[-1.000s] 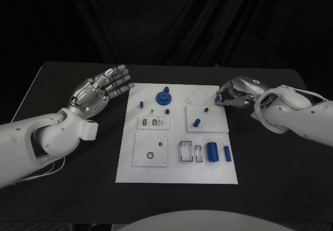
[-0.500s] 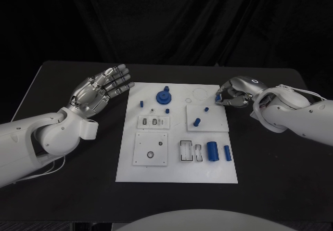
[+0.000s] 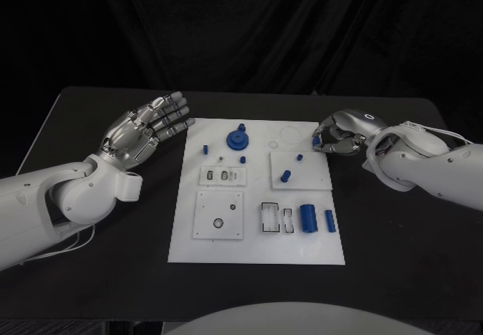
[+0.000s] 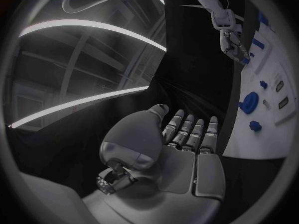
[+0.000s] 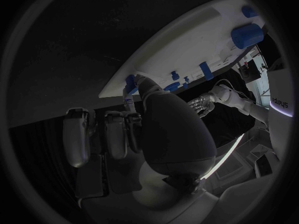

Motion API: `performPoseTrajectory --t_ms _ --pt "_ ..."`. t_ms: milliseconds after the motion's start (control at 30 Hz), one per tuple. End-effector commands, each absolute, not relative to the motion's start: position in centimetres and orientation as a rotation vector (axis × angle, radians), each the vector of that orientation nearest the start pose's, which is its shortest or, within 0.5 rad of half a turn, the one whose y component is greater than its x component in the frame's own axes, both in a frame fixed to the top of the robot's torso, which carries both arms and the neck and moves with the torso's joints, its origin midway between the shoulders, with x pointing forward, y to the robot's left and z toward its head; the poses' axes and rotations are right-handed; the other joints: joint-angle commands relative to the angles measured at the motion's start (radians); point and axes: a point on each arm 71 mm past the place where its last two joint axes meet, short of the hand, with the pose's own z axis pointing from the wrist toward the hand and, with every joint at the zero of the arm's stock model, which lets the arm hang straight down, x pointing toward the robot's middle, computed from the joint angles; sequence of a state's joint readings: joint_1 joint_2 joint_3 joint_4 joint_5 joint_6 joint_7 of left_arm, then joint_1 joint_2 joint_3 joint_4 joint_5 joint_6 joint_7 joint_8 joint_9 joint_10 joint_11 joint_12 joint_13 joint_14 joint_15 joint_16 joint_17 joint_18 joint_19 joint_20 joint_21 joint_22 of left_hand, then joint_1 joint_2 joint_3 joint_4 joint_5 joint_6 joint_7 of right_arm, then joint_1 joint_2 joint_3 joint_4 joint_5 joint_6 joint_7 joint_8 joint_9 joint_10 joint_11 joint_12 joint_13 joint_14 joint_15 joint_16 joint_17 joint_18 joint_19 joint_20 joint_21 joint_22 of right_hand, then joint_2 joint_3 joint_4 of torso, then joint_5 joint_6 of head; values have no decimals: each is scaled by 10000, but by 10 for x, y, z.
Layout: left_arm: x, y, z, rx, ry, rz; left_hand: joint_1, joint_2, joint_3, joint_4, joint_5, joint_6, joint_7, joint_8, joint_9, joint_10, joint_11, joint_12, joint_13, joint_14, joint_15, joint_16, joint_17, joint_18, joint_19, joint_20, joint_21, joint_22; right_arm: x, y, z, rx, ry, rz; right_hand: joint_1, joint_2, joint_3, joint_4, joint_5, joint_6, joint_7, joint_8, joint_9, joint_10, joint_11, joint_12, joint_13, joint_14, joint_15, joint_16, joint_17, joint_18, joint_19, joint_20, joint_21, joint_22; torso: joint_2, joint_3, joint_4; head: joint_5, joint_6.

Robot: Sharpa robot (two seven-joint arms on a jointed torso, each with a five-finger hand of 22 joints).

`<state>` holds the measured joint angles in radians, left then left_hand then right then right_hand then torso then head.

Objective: Assemble the parts on the task board

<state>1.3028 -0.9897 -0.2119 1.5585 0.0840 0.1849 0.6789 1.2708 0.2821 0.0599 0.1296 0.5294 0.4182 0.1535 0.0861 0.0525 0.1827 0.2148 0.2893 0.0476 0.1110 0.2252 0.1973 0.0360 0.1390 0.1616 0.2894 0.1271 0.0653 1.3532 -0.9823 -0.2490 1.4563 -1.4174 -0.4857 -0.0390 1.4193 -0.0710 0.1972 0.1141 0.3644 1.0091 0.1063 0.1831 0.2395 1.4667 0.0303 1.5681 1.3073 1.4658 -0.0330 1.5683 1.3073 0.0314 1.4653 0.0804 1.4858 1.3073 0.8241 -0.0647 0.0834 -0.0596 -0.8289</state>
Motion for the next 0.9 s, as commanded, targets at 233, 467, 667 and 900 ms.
performPoseTrajectory --t_ms 233,467,667,900 --pt "461 259 -162 -9486 12633 -20794 -85 -10 89 -8 56 25 231 27 4 3 42 34 7 -17 85 66 15 -128 55 20 23 7 483 -289 -164 -1118 14805 4804 75 73 33 -79 173 176 -23 134 139 1041 -12 27 2634 1050 -31 25 2635 -33 449 -63 -45 2059 0 2 -3 40 -34" --pt "461 257 -162 -9491 12662 -20781 -89 -16 95 -12 55 53 232 34 8 13 42 50 9 -8 87 83 18 -129 64 20 30 10 470 -257 -132 -1881 14237 5271 25 53 20 -75 146 241 -49 187 191 1041 -33 27 2634 1050 -48 25 2635 -44 476 -74 -9 2085 1 4 -21 113 -102" --pt "461 255 -162 -9583 12640 -20811 -94 -22 101 -17 54 67 232 38 10 21 43 62 11 -4 89 90 19 -129 64 21 31 10 455 -218 -121 -2767 14219 5868 -34 60 14 -86 -2 404 -139 297 299 1041 -107 27 2634 1050 -103 25 2635 -54 504 -114 24 2112 -9 -11 -20 122 -132" --pt "461 252 -162 -9628 12661 -20872 -100 -30 110 -24 55 80 233 43 12 30 45 75 14 1 90 99 21 -130 67 21 33 11 445 -174 -128 -4103 14299 6421 -47 73 20 -100 -40 418 -168 308 336 1041 -137 27 2634 1050 -131 25 2635 -69 542 -138 76 2147 -2 -14 28 193 -166"
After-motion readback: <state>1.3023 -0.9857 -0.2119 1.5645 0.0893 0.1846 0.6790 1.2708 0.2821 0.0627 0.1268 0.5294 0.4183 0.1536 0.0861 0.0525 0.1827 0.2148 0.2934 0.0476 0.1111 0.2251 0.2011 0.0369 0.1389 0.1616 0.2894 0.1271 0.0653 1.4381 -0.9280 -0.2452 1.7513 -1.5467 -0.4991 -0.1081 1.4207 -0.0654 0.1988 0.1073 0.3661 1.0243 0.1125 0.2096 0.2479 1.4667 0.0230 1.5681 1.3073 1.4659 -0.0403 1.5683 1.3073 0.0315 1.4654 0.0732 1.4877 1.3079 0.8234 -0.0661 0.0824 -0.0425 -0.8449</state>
